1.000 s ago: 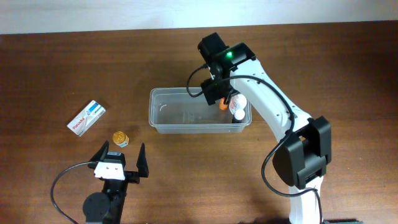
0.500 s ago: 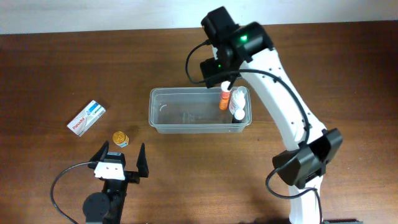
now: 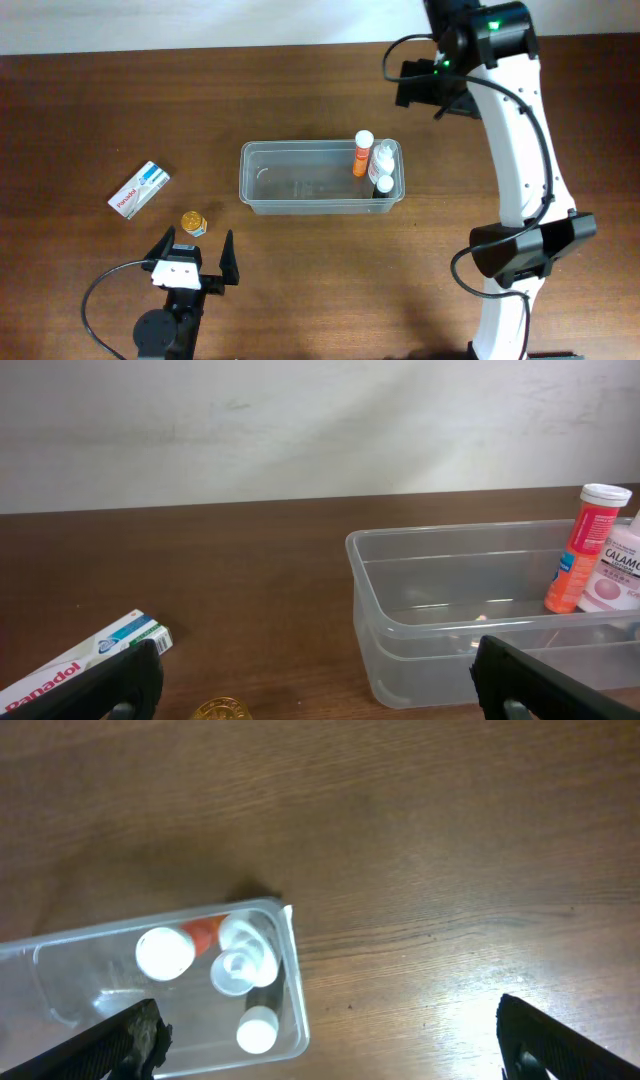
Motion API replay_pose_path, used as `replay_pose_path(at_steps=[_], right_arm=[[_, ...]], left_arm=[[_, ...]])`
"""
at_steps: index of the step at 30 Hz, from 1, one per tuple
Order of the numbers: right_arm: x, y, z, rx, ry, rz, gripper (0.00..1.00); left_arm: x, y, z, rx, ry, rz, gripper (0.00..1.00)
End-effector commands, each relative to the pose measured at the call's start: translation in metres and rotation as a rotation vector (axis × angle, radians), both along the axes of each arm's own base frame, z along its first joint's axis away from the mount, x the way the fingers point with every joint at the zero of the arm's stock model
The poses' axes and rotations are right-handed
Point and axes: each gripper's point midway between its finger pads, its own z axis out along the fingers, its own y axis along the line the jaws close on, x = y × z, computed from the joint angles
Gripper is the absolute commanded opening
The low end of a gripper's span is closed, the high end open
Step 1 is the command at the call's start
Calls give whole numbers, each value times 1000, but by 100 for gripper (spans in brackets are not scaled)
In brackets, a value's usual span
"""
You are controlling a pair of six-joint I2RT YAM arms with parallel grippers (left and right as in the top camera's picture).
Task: Pack container
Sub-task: 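Open right gripper and raise it out of the container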
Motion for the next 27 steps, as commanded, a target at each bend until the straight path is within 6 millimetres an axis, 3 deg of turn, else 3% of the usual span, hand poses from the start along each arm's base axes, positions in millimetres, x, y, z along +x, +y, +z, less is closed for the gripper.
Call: replay_pose_path(at_steps=[1, 7, 13, 20, 23, 27], right_arm=[[1, -30, 2, 17, 8, -92, 98], [3, -76, 1, 21, 13, -202, 98], [3, -103, 2, 21, 10, -264, 98], [2, -109, 2, 21, 9, -276, 98], [2, -109, 2, 21, 9, -276, 98], [2, -108, 2, 21, 9, -276, 98]], left_arm=[[0, 0, -2, 11, -2, 3, 99], [0, 0, -2, 11, -2, 3, 99], [0, 0, -2, 12, -3, 3, 99], [0, 1, -2, 12, -2, 7, 99], [1, 15, 0, 18, -8, 86, 99], [-1, -4, 18, 8, -56, -22, 99]])
